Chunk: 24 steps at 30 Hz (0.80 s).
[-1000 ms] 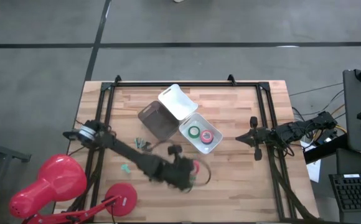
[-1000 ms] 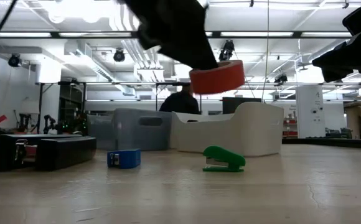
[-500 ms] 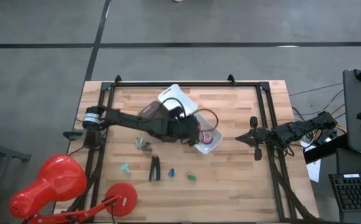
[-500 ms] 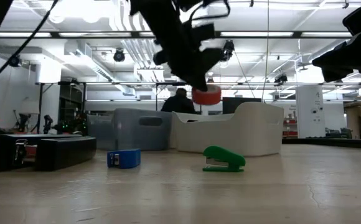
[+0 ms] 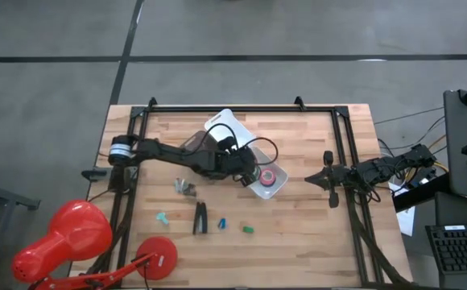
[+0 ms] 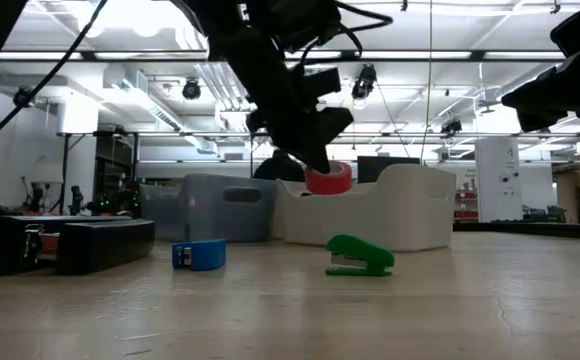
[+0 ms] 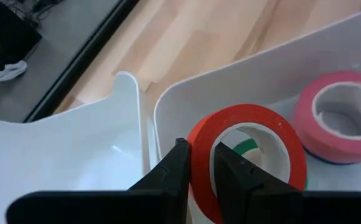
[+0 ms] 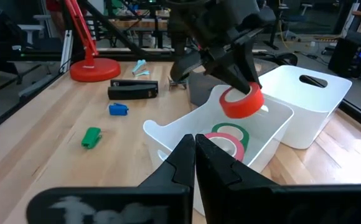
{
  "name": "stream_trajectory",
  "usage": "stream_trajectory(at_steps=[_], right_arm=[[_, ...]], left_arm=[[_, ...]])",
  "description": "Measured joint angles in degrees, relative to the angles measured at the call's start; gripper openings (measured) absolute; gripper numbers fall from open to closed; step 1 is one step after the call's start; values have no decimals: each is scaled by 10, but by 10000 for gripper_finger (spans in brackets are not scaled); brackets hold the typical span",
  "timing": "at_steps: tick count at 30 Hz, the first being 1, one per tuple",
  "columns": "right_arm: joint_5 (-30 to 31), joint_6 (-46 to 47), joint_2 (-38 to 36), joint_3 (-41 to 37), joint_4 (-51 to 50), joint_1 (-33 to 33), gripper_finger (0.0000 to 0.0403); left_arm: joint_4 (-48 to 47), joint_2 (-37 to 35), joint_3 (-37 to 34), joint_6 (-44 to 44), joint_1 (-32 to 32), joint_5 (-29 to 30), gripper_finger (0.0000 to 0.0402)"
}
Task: Pick and place Stapler, Stapler remover, tape
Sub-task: Put the orange tape into the bottom white bin
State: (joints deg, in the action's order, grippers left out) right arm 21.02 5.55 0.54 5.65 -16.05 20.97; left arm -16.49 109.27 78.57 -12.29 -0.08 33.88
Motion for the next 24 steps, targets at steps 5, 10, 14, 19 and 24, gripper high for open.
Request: stream_trajectory(at_steps=[5,10,14,19,24], right_arm=[[0,0,0,0,0,0,8],[0,0,1,0,0,0,8],[0,0,0,0,0,0,8],[0,0,0,0,0,0,8],[0,0,0,0,0,0,8]], left_arm=[[5,10,-2,0,0,-32,58],[19,26,-2,8,-2,-36,58],[21,34,-2,9,0,-35,58],[26,35,-2,12,0,-33,58],[27,35,-2,12,1,-33,59]])
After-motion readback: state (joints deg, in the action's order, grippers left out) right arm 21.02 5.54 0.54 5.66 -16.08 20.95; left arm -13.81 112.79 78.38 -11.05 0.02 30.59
